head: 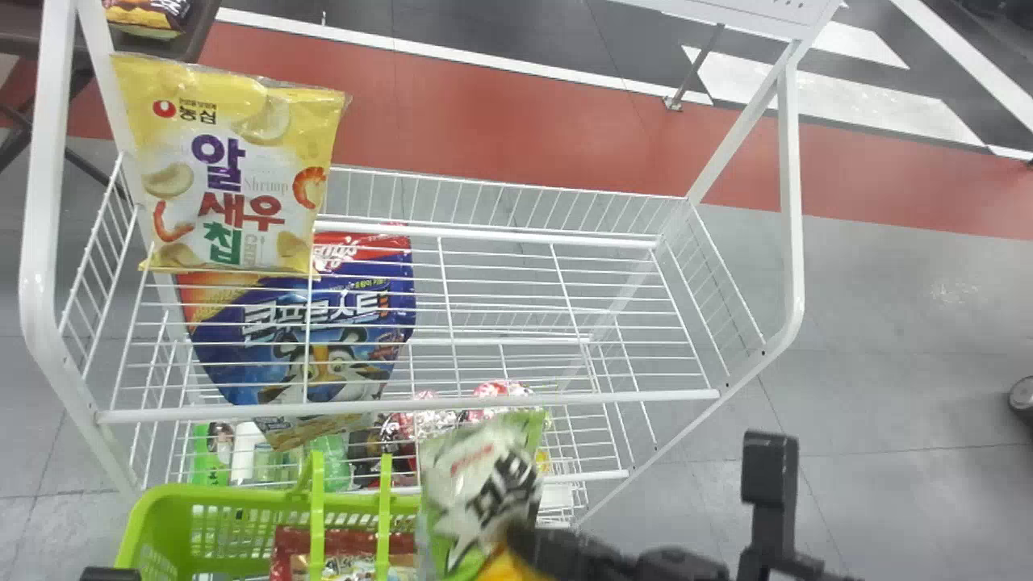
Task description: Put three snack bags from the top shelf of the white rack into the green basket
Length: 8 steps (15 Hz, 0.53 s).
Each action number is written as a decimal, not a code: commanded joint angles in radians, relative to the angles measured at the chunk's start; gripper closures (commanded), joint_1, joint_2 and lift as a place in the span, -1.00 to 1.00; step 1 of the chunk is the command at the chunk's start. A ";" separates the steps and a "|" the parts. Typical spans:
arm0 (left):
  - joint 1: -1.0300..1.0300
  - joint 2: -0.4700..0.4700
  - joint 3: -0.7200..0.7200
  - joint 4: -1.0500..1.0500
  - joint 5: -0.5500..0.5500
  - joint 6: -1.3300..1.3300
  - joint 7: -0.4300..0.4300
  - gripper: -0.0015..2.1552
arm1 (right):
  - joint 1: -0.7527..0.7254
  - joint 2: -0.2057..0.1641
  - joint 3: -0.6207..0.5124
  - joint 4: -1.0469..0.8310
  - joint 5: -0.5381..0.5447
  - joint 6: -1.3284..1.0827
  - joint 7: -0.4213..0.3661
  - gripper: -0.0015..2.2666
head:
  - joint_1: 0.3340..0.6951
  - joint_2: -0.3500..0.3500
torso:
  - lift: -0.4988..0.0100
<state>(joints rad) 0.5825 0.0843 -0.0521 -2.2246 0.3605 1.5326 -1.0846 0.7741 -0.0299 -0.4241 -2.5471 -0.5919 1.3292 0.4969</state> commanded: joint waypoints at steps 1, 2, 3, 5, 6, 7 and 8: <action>0.000 -0.001 -0.012 0.002 0.000 -0.012 0.011 1.00 | 0.024 -0.002 0.030 0.048 -0.005 0.035 0.009 0.88 | 1.00 -1.00 | 0.96; 0.000 -0.001 -0.017 0.002 -0.002 -0.012 0.012 1.00 | 0.030 -0.010 0.062 0.076 0.011 0.032 0.011 0.88 | 1.00 -1.00 | 0.96; 0.000 -0.001 -0.022 0.000 -0.002 -0.012 0.012 1.00 | 0.031 -0.015 0.090 0.099 0.023 0.029 0.012 0.88 | 1.00 -1.00 | 0.96; 0.000 -0.001 -0.023 -0.001 -0.003 -0.012 0.012 1.00 | 0.031 -0.033 0.162 0.149 0.053 0.020 0.020 0.88 | 1.00 -1.00 | 0.96; 0.000 0.000 -0.025 -0.003 -0.003 -0.012 0.014 1.00 | 0.028 -0.039 0.189 0.160 0.073 0.005 0.011 0.88 | 1.00 -1.00 | 0.96; 0.000 0.000 -0.026 -0.004 -0.003 -0.012 0.014 1.00 | 0.025 -0.041 0.219 0.172 0.112 -0.041 -0.004 0.88 | 1.00 -1.00 | 0.96; 0.000 0.000 -0.028 -0.006 -0.003 -0.012 0.014 1.00 | 0.020 -0.041 0.239 0.180 0.155 -0.087 -0.037 0.88 | 1.00 -1.00 | 0.96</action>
<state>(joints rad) 0.5829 0.0839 -0.0768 -2.2285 0.3574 1.5210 -1.0708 0.7998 -0.0684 -0.2201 -2.3813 -0.4926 1.3002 0.4806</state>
